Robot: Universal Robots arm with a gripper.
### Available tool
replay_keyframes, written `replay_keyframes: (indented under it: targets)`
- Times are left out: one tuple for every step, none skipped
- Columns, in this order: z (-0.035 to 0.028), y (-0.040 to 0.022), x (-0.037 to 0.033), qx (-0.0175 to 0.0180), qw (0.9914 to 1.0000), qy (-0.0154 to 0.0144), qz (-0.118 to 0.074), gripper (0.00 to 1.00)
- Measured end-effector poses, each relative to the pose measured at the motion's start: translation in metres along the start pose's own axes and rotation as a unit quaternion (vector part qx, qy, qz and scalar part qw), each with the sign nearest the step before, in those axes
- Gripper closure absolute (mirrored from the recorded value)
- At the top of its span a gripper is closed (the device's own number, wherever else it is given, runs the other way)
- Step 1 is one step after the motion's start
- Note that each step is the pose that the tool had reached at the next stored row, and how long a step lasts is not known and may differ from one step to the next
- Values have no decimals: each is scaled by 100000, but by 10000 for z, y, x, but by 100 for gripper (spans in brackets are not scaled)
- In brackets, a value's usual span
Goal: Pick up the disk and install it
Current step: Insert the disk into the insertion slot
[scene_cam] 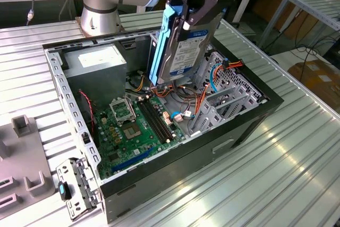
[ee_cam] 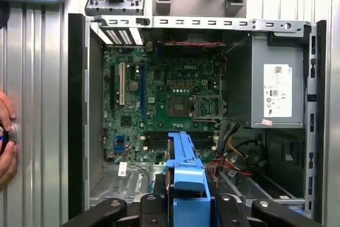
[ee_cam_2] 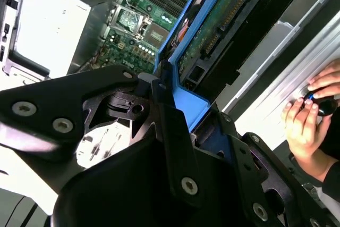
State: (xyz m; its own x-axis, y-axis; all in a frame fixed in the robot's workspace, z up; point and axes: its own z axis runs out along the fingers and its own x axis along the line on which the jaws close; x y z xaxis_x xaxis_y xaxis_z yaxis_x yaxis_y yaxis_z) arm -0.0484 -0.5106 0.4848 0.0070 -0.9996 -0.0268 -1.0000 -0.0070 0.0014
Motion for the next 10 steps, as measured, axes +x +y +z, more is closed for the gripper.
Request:
replay_keyframes:
  targets:
    - [-1,0,27,-2,100000,44,0,63]
    - [-1,-1,51,-1,100000,81,1,63]
    - [-2,-1,94,0,100000,151,-1,63]
    - [-2,-2,131,-2,100000,223,1,63]
    - [-2,-4,151,-3,100000,269,-2,63]
    - [-2,-5,171,-2,100000,314,0,63]
    - [-2,-9,208,-5,99999,453,1,63]
    - [0,-19,233,0,99998,565,8,63]
    - [0,-27,242,-2,99998,643,6,63]
    - [0,-39,250,-5,99997,733,5,63]
